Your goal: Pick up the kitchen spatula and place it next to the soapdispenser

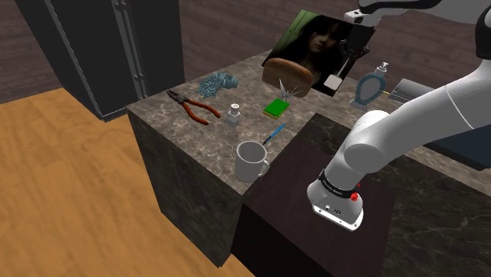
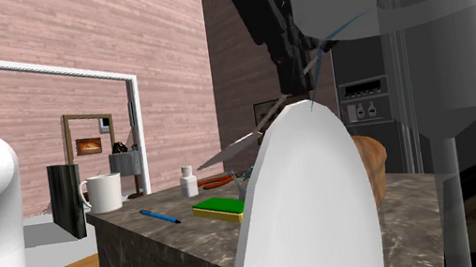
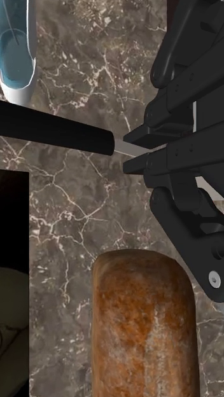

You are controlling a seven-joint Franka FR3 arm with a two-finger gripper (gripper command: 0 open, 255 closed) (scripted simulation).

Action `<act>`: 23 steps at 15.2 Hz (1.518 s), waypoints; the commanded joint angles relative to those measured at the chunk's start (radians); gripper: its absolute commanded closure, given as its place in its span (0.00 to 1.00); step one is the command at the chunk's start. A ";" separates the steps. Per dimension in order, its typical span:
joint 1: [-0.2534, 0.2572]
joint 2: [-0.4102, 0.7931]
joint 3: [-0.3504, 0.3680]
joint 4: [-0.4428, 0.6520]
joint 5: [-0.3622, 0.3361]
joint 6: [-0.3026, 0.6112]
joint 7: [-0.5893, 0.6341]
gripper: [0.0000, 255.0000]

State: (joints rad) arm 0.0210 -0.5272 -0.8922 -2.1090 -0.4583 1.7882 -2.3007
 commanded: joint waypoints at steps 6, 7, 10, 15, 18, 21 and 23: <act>-0.002 0.005 -0.035 -0.084 -0.019 0.092 0.009 1.00; -0.002 0.007 -0.041 -0.095 -0.021 0.106 0.011 1.00; 0.000 0.014 -0.059 -0.127 -0.028 0.146 0.013 1.00; 0.007 0.033 -0.095 -0.177 -0.037 0.217 0.016 1.00; 0.015 0.048 -0.119 -0.204 -0.041 0.260 0.016 1.00; 0.024 0.066 -0.145 -0.230 -0.043 0.305 0.015 1.00; 0.032 0.080 -0.165 -0.246 -0.044 0.335 0.014 1.00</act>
State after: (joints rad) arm 0.0466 -0.4568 -1.0457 -2.3492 -0.5038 2.1076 -2.2858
